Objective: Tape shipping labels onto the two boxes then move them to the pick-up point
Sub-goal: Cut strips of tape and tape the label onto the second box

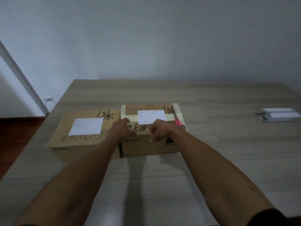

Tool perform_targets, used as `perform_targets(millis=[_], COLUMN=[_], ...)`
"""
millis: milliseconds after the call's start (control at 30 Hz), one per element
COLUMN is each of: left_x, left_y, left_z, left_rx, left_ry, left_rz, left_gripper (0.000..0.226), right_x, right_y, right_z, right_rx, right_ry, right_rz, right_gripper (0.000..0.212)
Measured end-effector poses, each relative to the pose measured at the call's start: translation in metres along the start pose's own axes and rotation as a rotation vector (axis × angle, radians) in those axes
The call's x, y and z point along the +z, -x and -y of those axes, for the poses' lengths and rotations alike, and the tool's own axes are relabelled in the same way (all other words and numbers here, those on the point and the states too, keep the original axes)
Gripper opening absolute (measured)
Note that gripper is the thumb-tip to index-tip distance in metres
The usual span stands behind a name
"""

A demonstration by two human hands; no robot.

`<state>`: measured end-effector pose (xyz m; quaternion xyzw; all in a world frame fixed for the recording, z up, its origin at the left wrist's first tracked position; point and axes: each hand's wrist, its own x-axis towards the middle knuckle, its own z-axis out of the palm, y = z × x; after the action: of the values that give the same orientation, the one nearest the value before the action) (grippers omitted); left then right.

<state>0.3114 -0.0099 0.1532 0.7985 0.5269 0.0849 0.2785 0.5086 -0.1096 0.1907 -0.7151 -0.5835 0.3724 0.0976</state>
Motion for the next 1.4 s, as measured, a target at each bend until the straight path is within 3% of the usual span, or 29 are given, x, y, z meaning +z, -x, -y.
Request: perform_targets(millis=[167,333,500,667,833,1067,1400], left_x=[0.007,0.005,-0.006,-0.014,-0.02,-0.016,-0.015], left_y=[0.001,0.003,0.005,0.003,-0.01,-0.02,-0.023], left_z=[-0.004,-0.012,-0.034,-0.054,-0.063,-0.078,-0.085], left_rx=[0.026,0.225,0.41,0.457,0.453,0.404,0.445], left_ry=[0.042,0.268,0.34,0.394,0.359,0.37,0.391], left_rz=[-0.103,-0.141,-0.193,-0.146,-0.12,-0.21,-0.166], left_gripper=[0.061,0.068,0.063,0.06,0.059,0.054,0.034], right_x=[0.006,0.002,-0.018,-0.039,-0.052,-0.062,-0.072], right_y=[0.001,0.003,0.0,-0.002,-0.012,-0.019,-0.017], right_z=[-0.005,0.0,0.02,0.028,0.018,0.013,0.011], right_rx=[-0.012,-0.035,-0.072,-0.165,-0.215,-0.253,-0.247], right_ry=[-0.055,-0.31,-0.498,-0.622,-0.579,-0.545,-0.679], right_rz=[-0.237,-0.392,-0.444,-0.452,-0.499,-0.592,-0.655], right_gripper=[0.032,0.014,0.048,0.068,0.063,0.059,0.032])
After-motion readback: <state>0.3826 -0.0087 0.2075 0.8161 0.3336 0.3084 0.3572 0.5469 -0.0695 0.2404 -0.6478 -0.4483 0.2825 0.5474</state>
